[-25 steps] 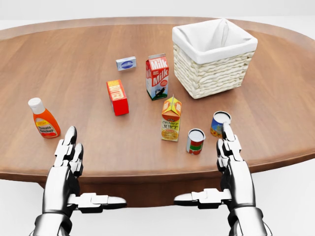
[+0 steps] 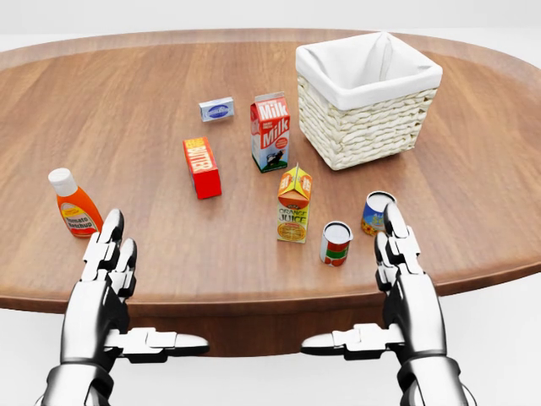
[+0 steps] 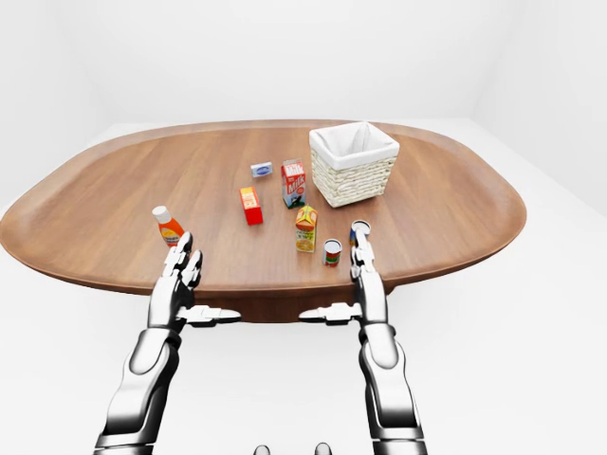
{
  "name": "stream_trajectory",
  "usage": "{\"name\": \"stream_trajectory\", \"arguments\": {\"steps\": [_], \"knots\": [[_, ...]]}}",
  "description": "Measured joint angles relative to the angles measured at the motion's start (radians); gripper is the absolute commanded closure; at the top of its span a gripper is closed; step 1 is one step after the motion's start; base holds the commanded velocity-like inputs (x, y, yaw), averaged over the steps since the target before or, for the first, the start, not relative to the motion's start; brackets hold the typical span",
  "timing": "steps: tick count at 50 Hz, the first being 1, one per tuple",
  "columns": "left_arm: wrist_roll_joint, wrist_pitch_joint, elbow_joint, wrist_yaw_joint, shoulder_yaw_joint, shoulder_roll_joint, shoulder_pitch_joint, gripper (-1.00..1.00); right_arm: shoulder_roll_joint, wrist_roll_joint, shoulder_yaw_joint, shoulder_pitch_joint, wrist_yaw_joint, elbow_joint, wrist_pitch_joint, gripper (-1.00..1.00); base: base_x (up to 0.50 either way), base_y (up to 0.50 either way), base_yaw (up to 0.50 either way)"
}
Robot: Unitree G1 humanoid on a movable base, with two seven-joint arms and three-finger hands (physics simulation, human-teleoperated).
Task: Pick up the orange juice, and put it in the basket.
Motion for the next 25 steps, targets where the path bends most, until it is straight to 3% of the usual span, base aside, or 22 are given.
{"name": "stream_trajectory", "arguments": {"steps": [17,21,25], "knots": [[0.026,0.031,-0.017,-0.005,0.003,0.007,-0.001,-1.00,0.001,-0.019,0.005,-0.013,0.014,-0.032,0.050,-1.00,0.00,0.00,0.00],[0.034,0.053,-0.052,-0.007,0.004,0.008,0.008,-1.00,0.001,-0.021,0.005,-0.012,0.015,-0.056,0.068,-1.00,0.00,0.00,0.00],[0.035,0.053,-0.117,-0.013,0.009,0.010,0.019,-1.00,0.001,-0.025,0.007,-0.009,0.017,-0.092,0.068,-1.00,0.00,0.00,0.00]]}}
